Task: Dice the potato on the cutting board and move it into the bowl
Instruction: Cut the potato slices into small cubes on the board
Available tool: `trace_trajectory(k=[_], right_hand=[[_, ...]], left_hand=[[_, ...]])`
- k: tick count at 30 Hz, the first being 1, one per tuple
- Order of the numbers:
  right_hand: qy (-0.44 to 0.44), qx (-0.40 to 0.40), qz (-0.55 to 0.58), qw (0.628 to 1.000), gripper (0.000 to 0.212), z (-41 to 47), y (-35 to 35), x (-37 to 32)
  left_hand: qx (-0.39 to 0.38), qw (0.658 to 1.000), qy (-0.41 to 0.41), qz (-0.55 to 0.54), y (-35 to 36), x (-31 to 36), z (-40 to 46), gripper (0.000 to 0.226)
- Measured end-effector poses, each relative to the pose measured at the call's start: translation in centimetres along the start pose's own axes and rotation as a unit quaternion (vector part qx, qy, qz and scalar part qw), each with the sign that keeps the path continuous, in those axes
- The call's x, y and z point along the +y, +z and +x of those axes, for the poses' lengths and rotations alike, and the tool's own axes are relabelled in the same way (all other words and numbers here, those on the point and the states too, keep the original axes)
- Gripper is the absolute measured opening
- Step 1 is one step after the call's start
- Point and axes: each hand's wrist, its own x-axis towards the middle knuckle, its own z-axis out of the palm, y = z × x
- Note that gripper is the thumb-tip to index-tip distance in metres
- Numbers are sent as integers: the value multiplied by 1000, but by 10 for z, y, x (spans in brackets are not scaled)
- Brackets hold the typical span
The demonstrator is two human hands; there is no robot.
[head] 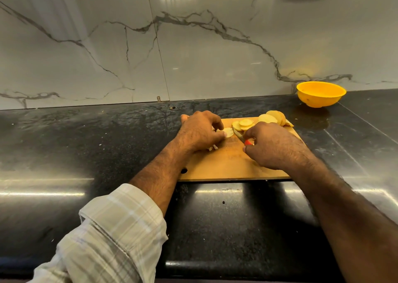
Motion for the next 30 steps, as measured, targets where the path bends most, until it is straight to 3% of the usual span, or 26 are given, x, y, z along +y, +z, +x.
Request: trace_trajectory(k=[4,23,30], right_hand=[[-5,15,4,1000,42,0,-4,3],[6,2,-5,1000,47,-1,-1,-3],[5,12,-10,1000,50,-4,1,-9]], left_hand=[[23,999,21,27,8,6,0,44],[-25,998,43,-23,-3,-8,3,30],[-48,991,97,73,-8,-6,-2,32]])
